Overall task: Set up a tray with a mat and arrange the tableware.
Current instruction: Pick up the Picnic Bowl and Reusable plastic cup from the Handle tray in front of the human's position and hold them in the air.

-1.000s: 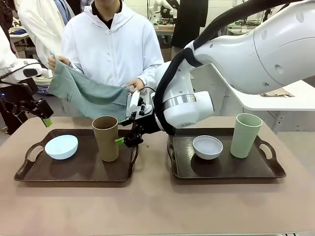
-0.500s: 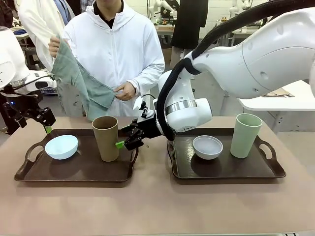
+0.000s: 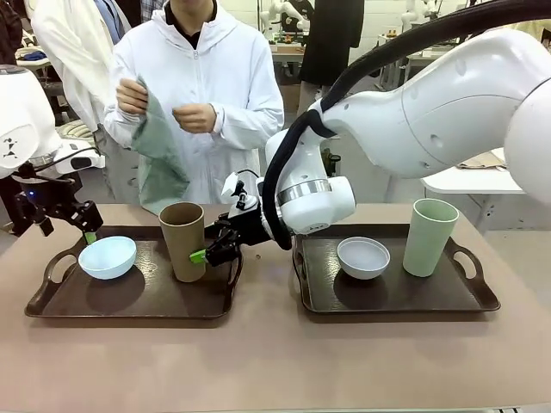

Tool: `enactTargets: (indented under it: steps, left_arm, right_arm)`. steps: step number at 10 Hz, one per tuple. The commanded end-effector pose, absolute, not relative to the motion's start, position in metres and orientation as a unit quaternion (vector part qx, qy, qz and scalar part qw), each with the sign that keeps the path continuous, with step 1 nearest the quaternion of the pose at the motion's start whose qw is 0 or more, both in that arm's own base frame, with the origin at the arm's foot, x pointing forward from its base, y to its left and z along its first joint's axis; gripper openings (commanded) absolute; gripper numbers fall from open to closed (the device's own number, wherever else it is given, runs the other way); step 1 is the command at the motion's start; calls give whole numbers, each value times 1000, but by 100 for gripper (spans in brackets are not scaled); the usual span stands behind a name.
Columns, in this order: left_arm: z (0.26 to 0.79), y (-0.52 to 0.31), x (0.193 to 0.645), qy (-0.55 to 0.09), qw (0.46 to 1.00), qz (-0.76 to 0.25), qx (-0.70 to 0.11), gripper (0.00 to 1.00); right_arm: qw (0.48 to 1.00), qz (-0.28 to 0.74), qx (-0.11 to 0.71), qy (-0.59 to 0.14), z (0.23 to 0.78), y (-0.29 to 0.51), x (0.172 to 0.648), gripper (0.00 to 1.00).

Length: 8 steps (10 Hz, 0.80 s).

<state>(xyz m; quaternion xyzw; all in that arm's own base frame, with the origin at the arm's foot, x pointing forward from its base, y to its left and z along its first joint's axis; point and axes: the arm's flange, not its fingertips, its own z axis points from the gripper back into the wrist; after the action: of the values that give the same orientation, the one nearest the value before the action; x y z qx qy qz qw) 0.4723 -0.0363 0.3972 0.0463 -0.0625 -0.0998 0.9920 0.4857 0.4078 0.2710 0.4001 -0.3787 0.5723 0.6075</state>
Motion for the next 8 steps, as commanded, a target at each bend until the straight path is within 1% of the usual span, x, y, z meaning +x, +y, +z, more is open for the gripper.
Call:
enactTargets:
  steps: [1,4,8]
  left_arm:
    - [394,-44,480,-60,994,-88,25,100]
    - [383,-48,486,-51,996,-68,-21,100]
    - [364,-44,495,-32,998,-44,-29,100]
  right_arm:
    - [611,576,405,-361,264,423,495,100]
    - [607,576,407,-366,257,436,495,100]
    - [606,571,405,-379,255,438,498,100]
